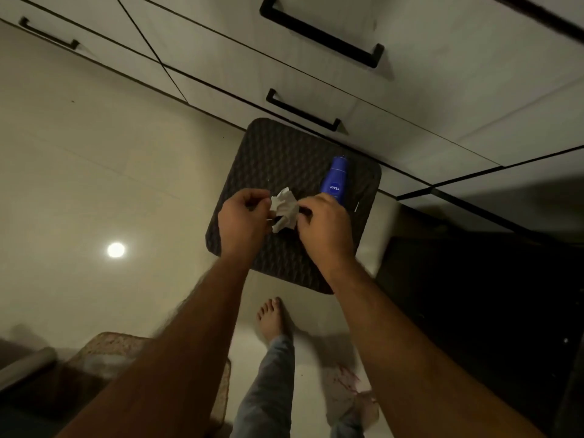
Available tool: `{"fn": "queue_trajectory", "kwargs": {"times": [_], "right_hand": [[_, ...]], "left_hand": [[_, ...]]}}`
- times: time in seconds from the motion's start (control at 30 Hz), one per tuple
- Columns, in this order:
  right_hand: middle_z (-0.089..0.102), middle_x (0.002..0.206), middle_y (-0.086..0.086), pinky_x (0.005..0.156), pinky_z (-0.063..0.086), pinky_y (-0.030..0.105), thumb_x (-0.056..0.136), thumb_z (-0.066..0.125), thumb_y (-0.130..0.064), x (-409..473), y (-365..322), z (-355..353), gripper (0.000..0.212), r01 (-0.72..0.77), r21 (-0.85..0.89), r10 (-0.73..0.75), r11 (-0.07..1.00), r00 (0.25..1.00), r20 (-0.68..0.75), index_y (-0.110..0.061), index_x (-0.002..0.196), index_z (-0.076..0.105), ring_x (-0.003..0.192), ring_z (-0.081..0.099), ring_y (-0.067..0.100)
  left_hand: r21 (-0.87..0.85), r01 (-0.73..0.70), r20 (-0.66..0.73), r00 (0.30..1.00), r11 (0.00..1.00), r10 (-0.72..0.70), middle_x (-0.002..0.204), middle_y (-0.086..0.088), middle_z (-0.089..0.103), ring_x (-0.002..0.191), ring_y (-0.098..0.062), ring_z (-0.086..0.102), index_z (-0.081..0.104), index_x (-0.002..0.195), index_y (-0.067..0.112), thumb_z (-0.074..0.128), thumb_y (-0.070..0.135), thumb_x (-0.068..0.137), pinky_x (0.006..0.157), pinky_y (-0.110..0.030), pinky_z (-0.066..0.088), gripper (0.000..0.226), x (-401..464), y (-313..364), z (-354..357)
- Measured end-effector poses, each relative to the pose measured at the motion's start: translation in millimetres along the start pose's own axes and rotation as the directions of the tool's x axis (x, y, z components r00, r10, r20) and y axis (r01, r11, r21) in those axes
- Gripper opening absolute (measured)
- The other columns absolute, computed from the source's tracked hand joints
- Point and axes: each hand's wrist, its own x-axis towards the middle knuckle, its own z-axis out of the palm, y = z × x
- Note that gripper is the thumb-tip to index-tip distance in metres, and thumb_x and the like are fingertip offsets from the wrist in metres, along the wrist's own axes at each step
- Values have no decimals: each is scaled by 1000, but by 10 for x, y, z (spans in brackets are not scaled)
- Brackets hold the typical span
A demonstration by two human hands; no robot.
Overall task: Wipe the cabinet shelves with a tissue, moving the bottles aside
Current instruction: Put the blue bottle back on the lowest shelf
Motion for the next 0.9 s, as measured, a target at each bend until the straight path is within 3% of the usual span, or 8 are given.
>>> {"fn": "queue_trajectory", "kwargs": {"times": [0.17,0.3,0.43,0.6,0.73,0.9], "right_hand": [[67,111,3,75,47,14,90,66,-15,151,455,-294,20,-218,260,259,941,957,-134,-15,110,67,96,62,9],[69,111,3,85,54,26,89,69,-17,325,627,-336,30,-375,358,409,855,912,-19,-13,118,65,96,65,13],[69,113,5,90,56,39,90,68,-20,396,642,-238,29,-409,362,399,838,911,106,-12,117,66,98,65,18],[69,111,7,90,55,46,88,68,-12,367,631,-158,27,-424,462,391,779,904,171,-13,115,66,100,65,21],[69,112,3,92,55,44,88,67,-8,238,659,-214,34,-418,560,398,715,902,164,-15,121,63,101,65,16],[67,115,1,76,54,26,90,65,-8,-100,696,-476,39,-358,689,349,630,923,161,-15,128,59,102,65,13]], "left_hand": [[56,-96,88,992,994,91,100,9,65,84,-3,65,65,113,21,60,21,94,71,-21,56,20,-27,238,348],[200,-168,147,979,965,140,108,5,64,94,-8,63,59,125,16,59,20,94,87,-33,56,31,34,320,608],[369,-163,225,971,915,82,119,-4,65,105,-15,61,58,128,12,58,20,95,84,-25,47,34,94,343,787],[399,-150,254,966,905,48,124,-7,65,110,-20,60,62,125,11,57,19,95,93,-35,49,31,89,277,853],[318,-145,219,973,937,77,127,-6,63,115,-18,59,61,127,12,59,15,94,97,-32,47,33,-30,251,830],[173,-149,223,969,974,109,124,0,64,111,-11,59,60,125,16,60,16,93,94,-30,51,32,-381,272,760]]}}
